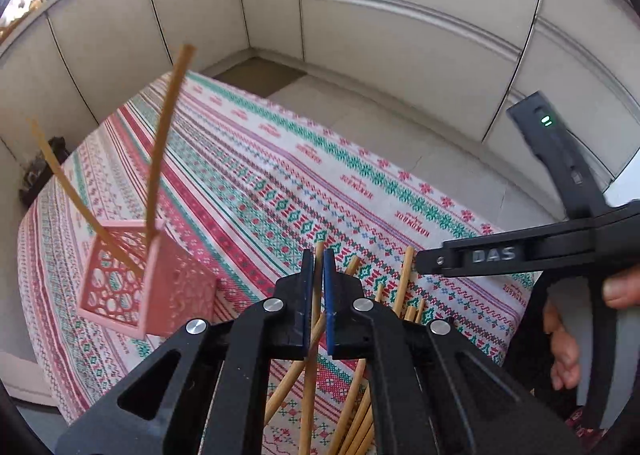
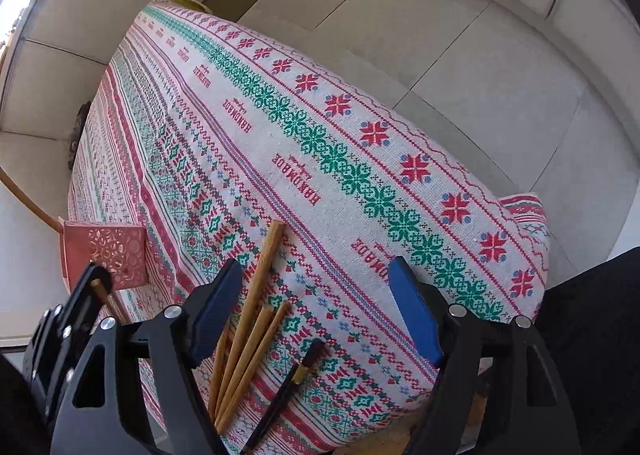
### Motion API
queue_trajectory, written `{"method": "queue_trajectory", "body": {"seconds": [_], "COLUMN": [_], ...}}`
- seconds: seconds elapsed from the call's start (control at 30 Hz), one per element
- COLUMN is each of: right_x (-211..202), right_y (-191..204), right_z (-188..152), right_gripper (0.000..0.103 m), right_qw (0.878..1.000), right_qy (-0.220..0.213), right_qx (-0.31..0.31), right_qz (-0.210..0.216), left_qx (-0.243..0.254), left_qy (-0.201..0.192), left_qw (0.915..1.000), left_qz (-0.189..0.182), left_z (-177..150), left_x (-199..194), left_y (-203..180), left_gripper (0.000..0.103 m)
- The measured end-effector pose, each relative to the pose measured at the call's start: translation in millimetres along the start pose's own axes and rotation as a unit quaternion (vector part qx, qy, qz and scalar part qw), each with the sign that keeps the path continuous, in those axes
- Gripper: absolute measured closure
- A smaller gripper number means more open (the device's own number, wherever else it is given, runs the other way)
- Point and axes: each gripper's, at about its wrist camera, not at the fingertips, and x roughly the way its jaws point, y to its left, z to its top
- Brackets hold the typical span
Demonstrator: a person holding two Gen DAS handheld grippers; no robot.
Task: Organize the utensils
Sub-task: 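Return the left tool to the pile and grasp another bamboo chopstick, then grasp a bamboo chopstick with the right tool while the left tool lifts its chopstick, then carry both chopsticks above the pink cup and open both tools to drop them in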
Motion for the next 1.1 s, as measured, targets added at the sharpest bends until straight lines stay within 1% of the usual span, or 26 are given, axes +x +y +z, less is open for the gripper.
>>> {"method": "queue_trajectory", "body": {"seconds": [0.03, 0.07, 0.17, 0.2, 0.23, 0.27, 0.3, 0.33, 0.37, 0.4, 0.5, 0.53, 0.7, 0.8, 0.93, 1.03, 1.1], "right_x": [2, 4, 11, 13, 14, 15, 18, 19, 19, 19, 15, 11, -16, -41, -78, -99, -113], "right_y": [6, 12, 32, 39, 44, 49, 53, 55, 53, 50, 33, 28, 13, 9, 11, 21, 26], "right_z": [-1, -3, -10, -13, -16, -19, -20, -20, -19, -16, -5, -2, 10, 12, 8, 2, -3], "right_gripper": [0.029, 0.029, 0.031, 0.038, 0.054, 0.073, 0.082, 0.088, 0.09, 0.09, 0.093, 0.094, 0.095, 0.095, 0.095, 0.095, 0.095], "right_qw": [1.0, 1.0, 0.997, 0.994, 0.993, 0.991, 0.99, 0.99, 0.99, 0.992, 0.996, 0.995, 0.99, 0.986, 0.98, 0.975, 0.971], "right_qy": [-0.004, -0.011, -0.036, -0.048, -0.06, -0.069, -0.075, -0.079, -0.084, -0.085, -0.083, -0.088, -0.123, -0.144, -0.18, -0.199, -0.211], "right_qx": [0.0, -0.001, -0.001, -0.005, -0.013, -0.02, -0.026, -0.028, -0.023, -0.013, 0.024, 0.035, 0.054, 0.045, 0.016, -0.017, -0.039], "right_qz": [-0.012, -0.028, -0.075, -0.093, -0.105, -0.114, -0.114, -0.113, -0.108, -0.093, -0.03, -0.011, 0.043, 0.068, 0.086, 0.1, 0.111], "left_qx": [0.002, 0.001, 0.001, 0.002, 0.001, -0.002, -0.006, -0.009, -0.012, -0.017, -0.032, -0.037, -0.063, -0.066, -0.077, -0.084, -0.084], "left_qy": [-0.015, -0.027, -0.069, -0.081, -0.093, -0.104, -0.114, -0.124, -0.132, -0.14, -0.162, -0.17, -0.208, -0.227, -0.247, -0.25, -0.25], "left_qw": [0.9999, 0.9996, 0.9976, 0.9967, 0.9957, 0.9946, 0.9934, 0.9922, 0.9912, 0.99, 0.9862, 0.9847, 0.9759, 0.9715, 0.9658, 0.9645, 0.9647], "left_qz": [0.003, 0.008, 0.005, 0.004, 0.003, 0.003, 0.002, -0.001, -0.004, -0.006, -0.013, -0.011, -0.016, -0.016, -0.015, -0.015, -0.008], "left_z": [1, 6, 6, 6, 7, 8, 8, 8, 8, 8, 8, 8, 9, 11, 14, 17, 18], "left_x": [-10, -17, -48, -59, -70, -79, -85, -92, -93, -98, -108, -111, -129, -142, -159, -167, -171], "left_y": [1, -8, -7, -7, -5, -3, -1, 0, 2, 3, 8, 9, 12, 7, 2, -2, -6], "left_gripper": [0.099, 0.099, 0.099, 0.099, 0.099, 0.099, 0.099, 0.099, 0.099, 0.099, 0.099, 0.099, 0.099, 0.099, 0.099, 0.099, 0.099]}}
